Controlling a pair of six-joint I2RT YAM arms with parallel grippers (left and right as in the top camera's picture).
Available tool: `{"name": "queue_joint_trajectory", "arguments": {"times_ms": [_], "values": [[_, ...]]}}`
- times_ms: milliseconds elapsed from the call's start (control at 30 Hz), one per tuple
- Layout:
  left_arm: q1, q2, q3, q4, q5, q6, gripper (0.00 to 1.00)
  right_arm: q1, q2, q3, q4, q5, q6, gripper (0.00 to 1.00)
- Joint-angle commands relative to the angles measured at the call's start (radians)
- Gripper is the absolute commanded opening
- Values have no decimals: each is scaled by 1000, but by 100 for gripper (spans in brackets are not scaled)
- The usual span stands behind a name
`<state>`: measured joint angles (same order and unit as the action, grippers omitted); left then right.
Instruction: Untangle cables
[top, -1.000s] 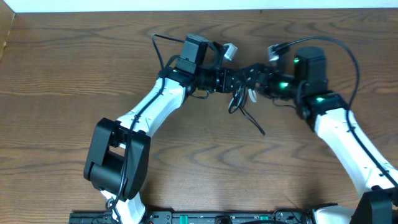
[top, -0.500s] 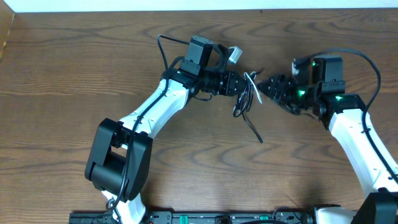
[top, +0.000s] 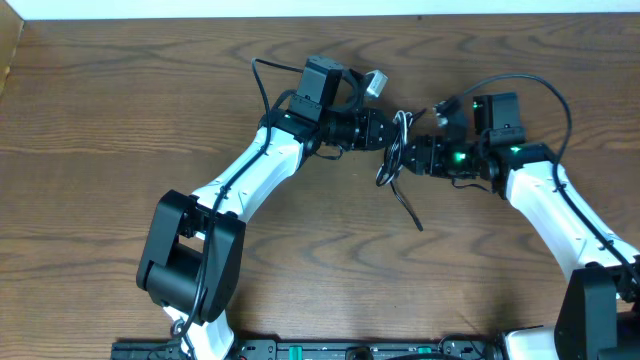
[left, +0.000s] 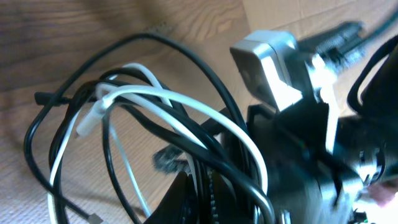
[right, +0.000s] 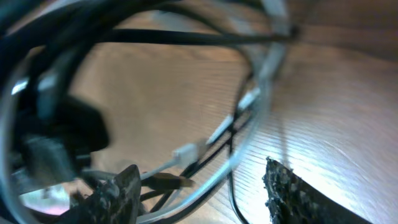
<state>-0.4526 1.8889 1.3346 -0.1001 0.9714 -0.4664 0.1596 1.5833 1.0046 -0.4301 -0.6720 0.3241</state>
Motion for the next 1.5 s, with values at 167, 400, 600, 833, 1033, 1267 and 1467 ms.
{"name": "queue_joint_trajectory", "arguments": {"times_ms": [167, 400, 600, 833, 1033, 1267, 1467], "values": [[3, -14, 11, 26, 6, -147, 7, 20, 5, 9, 55, -126, -148, 65], [3, -14, 11, 60, -2, -217, 7, 71, 5, 9, 96, -113, -146, 61], [11, -14, 11, 57, -50, -216, 7, 55, 5, 9, 35, -3, -142, 61], [20, -14, 11, 56, -50, -216, 7, 10, 5, 9, -13, 0, -193, 61], [20, -14, 11, 16, -106, -206, 8, -2, 5, 9, -2, -66, -237, 61], [20, -14, 11, -40, -175, -202, 7, -33, 5, 9, 54, -257, -277, 62], [19, -14, 11, -41, -175, -205, 8, 14, 7, 9, 63, -215, -277, 61]]}}
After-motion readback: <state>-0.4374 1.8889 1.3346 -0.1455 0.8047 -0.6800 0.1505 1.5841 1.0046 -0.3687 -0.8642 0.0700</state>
